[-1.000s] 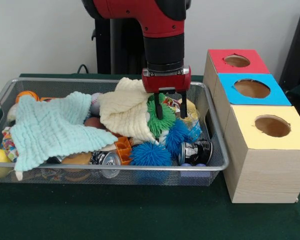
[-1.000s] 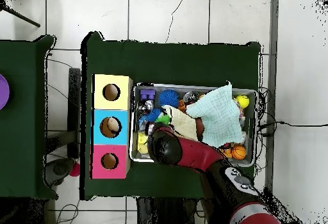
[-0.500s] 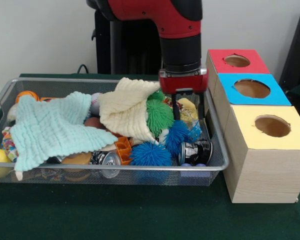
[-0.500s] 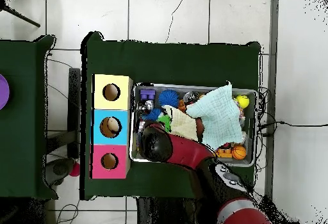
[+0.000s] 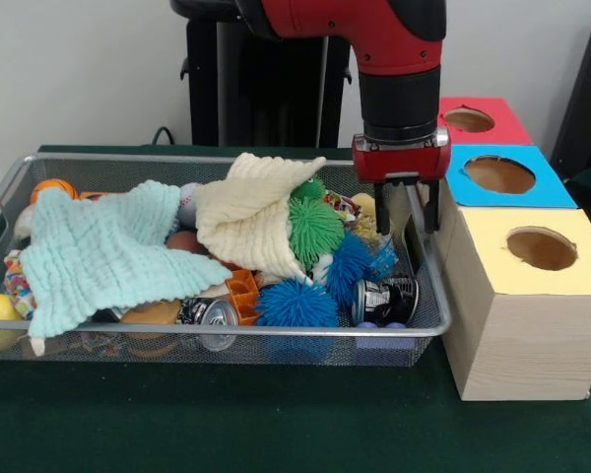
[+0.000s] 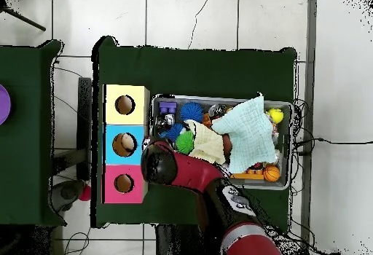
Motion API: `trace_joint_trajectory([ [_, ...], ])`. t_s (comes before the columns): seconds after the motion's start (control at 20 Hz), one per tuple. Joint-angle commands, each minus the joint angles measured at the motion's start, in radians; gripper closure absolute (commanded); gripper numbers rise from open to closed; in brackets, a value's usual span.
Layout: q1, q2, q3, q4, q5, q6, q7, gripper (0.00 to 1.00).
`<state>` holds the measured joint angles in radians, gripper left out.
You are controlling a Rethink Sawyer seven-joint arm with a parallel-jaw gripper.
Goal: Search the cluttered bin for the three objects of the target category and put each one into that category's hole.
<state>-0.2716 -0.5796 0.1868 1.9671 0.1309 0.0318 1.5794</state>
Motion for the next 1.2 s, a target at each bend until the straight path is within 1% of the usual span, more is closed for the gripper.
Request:
trace_joint_trajectory([
  [0.05,0.022,0.036,0.017,0.000,0.063,-0.048,0.272,0.00],
  [0.1,0.031,0.042,0.002,-0.005,0.060,-0.062,0.267,0.00],
  [0.2,0.084,0.062,-0.078,-0.045,0.039,-0.085,0.227,0.00],
  [0.25,0.128,0.080,-0.147,-0.079,0.023,-0.104,0.194,0.00],
  [0.35,0.135,0.102,-0.173,-0.099,0.002,-0.118,0.169,0.00],
  [0.5,0.123,0.112,-0.170,-0.110,-0.023,-0.121,0.147,0.00],
  [0.9,0.112,0.131,-0.175,-0.110,-0.059,-0.168,0.145,0.00],
  [1.1,0.097,0.113,-0.163,-0.100,-0.071,-0.141,0.143,0.00],
  [1.2,0.100,0.101,-0.174,-0.105,-0.084,-0.116,0.122,0.00],
])
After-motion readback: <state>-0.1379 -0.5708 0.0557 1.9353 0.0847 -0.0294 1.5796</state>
